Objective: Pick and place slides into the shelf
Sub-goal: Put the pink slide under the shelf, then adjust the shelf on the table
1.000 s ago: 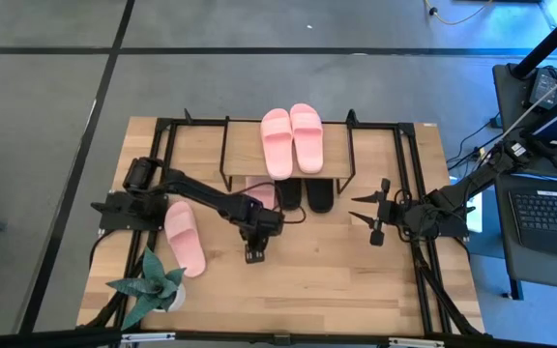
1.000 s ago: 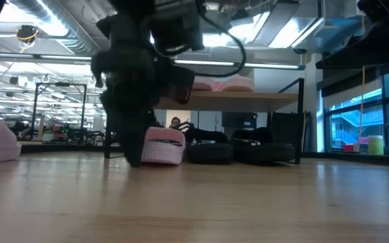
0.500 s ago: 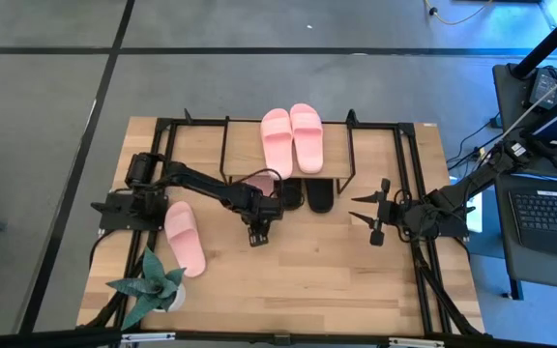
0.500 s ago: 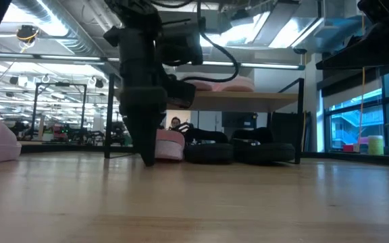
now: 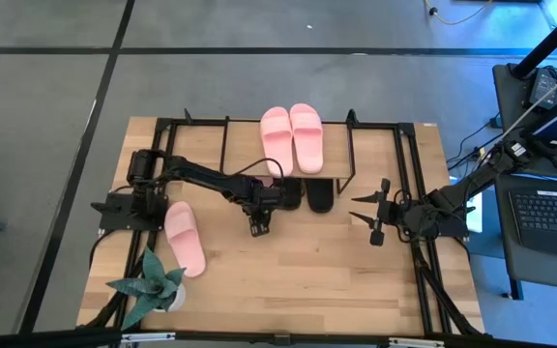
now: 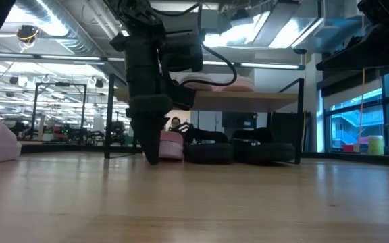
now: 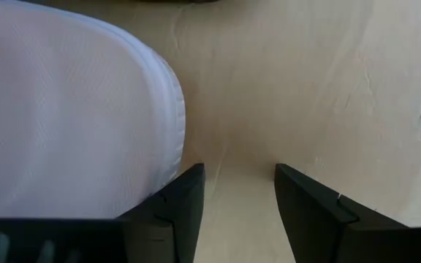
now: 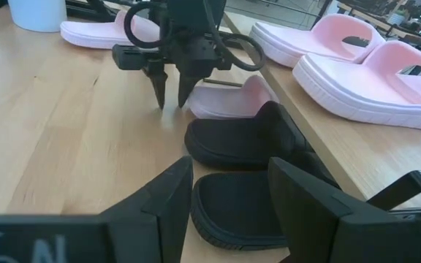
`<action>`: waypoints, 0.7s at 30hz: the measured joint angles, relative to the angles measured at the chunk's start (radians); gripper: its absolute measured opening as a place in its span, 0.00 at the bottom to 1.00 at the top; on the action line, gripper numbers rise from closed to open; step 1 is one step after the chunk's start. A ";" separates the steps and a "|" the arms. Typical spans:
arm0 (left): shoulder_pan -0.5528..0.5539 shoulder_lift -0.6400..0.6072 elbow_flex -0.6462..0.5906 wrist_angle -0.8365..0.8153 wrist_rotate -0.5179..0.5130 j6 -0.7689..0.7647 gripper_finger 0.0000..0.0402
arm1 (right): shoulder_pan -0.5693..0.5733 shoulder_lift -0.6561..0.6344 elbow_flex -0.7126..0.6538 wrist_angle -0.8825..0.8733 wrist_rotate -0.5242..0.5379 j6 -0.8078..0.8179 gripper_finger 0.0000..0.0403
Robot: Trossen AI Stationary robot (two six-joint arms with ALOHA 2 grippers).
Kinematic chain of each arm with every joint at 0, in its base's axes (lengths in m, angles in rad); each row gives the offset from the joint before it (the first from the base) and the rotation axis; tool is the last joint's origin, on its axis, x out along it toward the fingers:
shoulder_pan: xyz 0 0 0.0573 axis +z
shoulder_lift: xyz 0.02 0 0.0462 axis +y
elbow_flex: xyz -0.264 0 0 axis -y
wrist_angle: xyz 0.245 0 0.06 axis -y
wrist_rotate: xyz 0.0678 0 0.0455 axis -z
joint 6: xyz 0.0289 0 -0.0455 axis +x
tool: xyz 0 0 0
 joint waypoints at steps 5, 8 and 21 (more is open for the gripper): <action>-0.006 0.000 0.000 0.000 0.002 0.000 0.39 | 0.000 0.000 0.000 -0.001 0.000 0.001 0.45; -0.016 0.000 0.000 0.000 0.020 0.001 0.39 | 0.000 0.000 0.000 -0.001 0.000 0.002 0.45; -0.075 -0.077 0.000 -0.020 0.043 -0.003 0.39 | 0.000 0.000 0.000 -0.001 0.000 0.026 0.45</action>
